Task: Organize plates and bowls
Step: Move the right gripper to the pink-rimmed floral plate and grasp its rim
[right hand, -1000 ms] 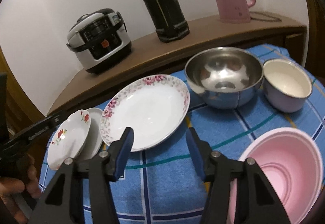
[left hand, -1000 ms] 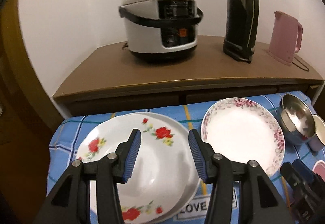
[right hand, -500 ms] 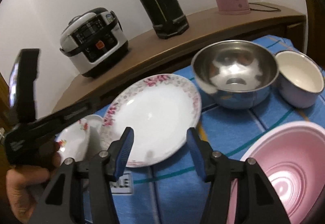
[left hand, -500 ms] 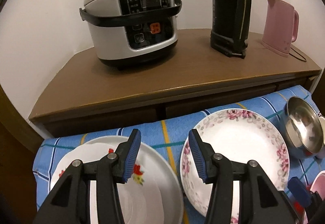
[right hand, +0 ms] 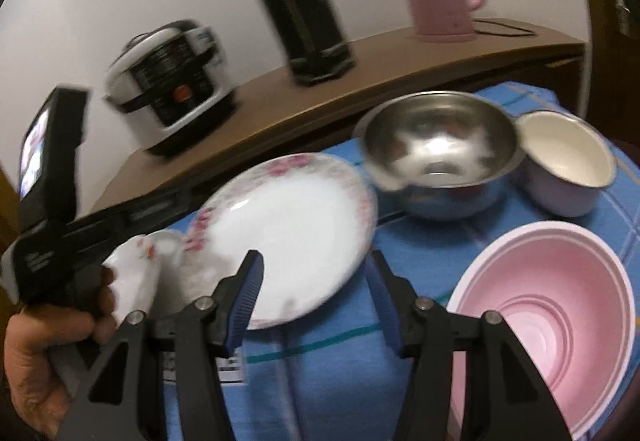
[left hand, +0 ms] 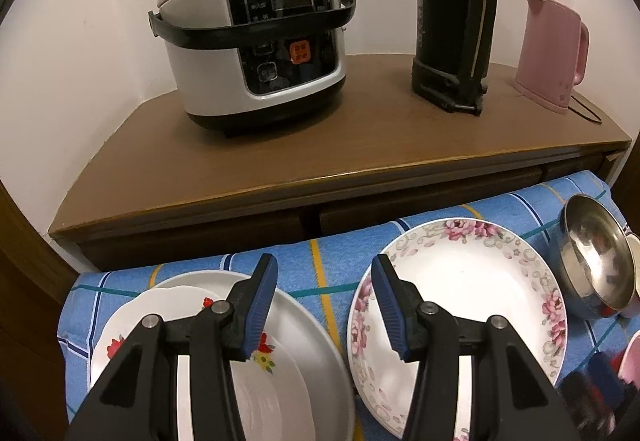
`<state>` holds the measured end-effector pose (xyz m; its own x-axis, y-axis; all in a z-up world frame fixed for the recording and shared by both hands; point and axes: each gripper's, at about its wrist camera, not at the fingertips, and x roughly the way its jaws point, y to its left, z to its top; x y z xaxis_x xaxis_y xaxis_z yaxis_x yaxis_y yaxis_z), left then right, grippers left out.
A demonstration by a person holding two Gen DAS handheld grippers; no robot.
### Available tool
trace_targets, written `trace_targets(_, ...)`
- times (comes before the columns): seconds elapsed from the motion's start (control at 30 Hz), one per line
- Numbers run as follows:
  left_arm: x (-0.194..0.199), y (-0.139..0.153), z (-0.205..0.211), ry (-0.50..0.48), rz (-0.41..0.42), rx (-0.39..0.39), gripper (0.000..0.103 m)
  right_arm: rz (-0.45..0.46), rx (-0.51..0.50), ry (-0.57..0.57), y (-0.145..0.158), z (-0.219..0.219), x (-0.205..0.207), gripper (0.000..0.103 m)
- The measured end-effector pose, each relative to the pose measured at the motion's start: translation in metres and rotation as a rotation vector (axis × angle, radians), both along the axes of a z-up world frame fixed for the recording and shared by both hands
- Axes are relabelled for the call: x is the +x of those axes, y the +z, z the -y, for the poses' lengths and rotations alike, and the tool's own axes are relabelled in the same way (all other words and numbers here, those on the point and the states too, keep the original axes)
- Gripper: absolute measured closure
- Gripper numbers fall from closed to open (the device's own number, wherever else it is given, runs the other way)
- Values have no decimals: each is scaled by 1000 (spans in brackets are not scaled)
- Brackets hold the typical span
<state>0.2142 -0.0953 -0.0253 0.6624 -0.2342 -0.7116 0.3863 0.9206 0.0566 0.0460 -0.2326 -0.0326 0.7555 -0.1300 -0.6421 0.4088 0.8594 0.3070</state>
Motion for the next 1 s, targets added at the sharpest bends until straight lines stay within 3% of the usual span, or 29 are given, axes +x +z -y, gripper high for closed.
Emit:
trace_targets(0.1,1,4,-1,6,5,-11,51,-20,-21,-90,4,18,-15,47)
trace_targets(0.17,3,7,-3,12,8,-19,51,12,-16,-154,13,28,-28,45)
trace_targets(0.3,5,11,-1,8,15,-9,51,95,-74,-147,39,21,-33,29)
trace_targets(0.43,12,6,6,-5,-2,20,51,74,-50,-56,32,3,-14,31)
trace_targets(0.53,20,-1,13,-33,-30,43,51,8,0,-22,12,-5,4,44)
trace_targets(0.9,32,-25,35,-114,-110,72,51,-136,92,-89,-26,8,16,43)
trace_targets(1.0,34,-30,41,-138,-139,75,51,-107,107,-83,-27,10,16,47)
